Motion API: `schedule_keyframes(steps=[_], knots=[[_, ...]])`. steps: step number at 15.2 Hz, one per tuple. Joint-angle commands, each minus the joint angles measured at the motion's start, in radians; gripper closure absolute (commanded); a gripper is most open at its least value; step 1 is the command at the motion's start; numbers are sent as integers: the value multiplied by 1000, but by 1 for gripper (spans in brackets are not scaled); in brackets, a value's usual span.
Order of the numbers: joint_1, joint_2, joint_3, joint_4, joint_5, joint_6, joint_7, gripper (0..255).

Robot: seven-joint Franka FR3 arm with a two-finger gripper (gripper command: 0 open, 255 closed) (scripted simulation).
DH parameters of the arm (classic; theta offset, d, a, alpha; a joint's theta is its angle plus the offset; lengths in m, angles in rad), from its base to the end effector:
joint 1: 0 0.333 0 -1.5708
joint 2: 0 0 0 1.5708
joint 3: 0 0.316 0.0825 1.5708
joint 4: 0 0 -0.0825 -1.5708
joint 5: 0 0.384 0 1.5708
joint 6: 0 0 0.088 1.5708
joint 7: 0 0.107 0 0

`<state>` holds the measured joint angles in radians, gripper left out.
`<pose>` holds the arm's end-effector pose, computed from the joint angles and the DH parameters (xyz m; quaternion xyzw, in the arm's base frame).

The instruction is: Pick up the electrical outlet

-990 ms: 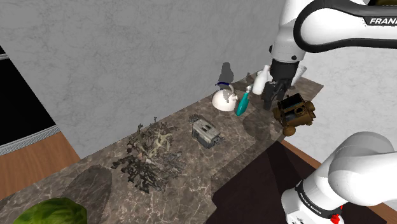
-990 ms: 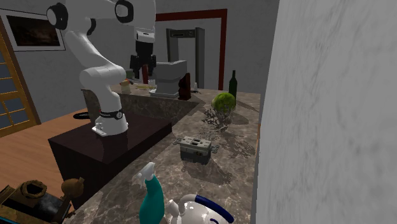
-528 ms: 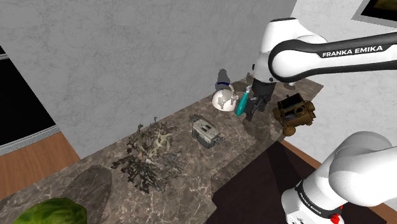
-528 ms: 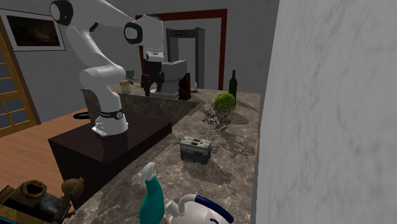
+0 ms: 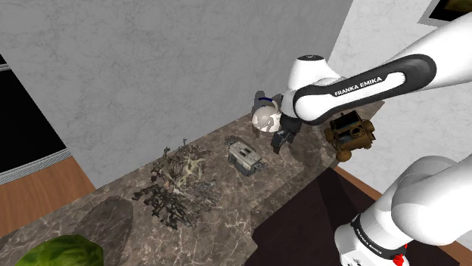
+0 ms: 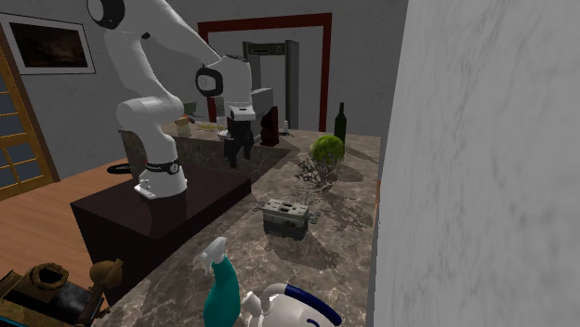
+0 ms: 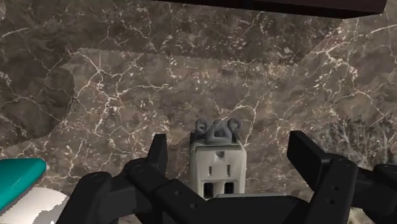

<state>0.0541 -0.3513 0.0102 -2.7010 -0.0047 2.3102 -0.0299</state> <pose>0.3829 0.0243 0.3366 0.9986 0.0483 -0.0197 0.0038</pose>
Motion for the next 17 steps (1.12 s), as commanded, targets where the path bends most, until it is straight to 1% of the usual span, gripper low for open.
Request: schedule_keyframes(steps=[1, 5, 9, 10, 17], knots=[[6, 90, 5, 11, 3, 100, 0, 0], [12, 267, 9, 48, 2, 272, -6, 0], [17, 447, 14, 112, -2, 421, -9, 0], [17, 453, 14, 115, -2, 425, -9, 0], [19, 570, 11, 123, -12, 534, -2, 0]])
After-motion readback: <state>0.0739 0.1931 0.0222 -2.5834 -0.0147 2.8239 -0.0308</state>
